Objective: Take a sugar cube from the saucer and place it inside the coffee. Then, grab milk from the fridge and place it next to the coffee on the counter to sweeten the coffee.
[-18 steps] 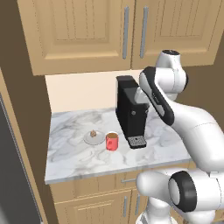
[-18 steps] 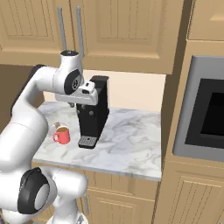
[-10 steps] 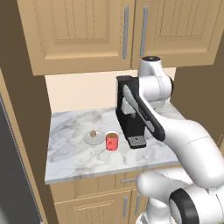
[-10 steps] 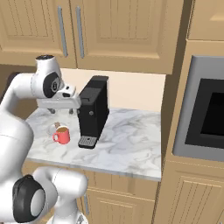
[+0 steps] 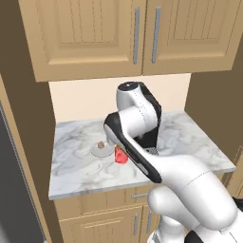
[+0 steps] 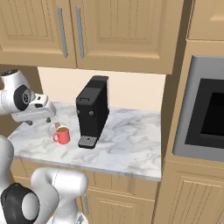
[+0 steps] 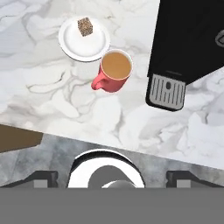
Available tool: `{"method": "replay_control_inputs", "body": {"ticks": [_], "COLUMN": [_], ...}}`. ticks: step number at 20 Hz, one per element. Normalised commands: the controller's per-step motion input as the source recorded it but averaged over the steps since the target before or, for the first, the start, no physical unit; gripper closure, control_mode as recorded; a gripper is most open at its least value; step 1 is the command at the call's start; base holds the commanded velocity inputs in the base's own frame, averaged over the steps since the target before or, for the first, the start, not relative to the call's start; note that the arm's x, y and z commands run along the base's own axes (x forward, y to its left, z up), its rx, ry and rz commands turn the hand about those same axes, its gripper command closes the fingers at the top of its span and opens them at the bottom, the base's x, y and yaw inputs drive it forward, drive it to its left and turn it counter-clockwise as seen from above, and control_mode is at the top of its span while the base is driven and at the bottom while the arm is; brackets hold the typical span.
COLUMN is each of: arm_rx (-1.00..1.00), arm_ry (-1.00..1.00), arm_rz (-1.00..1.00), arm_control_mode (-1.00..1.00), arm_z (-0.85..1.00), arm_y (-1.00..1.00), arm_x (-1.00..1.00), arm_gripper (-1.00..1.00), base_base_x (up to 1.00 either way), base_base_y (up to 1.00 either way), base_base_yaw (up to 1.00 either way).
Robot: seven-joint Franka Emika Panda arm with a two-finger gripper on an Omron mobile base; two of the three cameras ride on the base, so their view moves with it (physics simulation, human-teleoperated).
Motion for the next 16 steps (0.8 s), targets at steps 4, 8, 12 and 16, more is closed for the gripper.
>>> {"method": "replay_control_inputs", "body": {"ticks": [4, 8, 12, 16], "arm_rx": [-0.06, 0.02, 0.01, -0.05], "arm_ry": [0.0, 0.0, 0.0, 0.0], "arm_rz": [0.1, 0.24, 0.12, 0.0], "arm_control_mode": [-1.0, -1.0, -1.0, -1.0], "arm_z": [-0.3, -0.36, -0.11, -0.14], "arm_y": [0.49, 0.43, 0.32, 0.11], "arm_x": [0.08, 0.27, 0.51, 0.49], "arm_gripper": [-1.0, -1.0, -1.0, -1.0], "base_base_x": [0.0, 0.0, 0.0, 0.0], "base_base_y": [0.0, 0.0, 0.0, 0.0], "base_base_yaw": [0.0, 0.0, 0.0, 0.0]}}
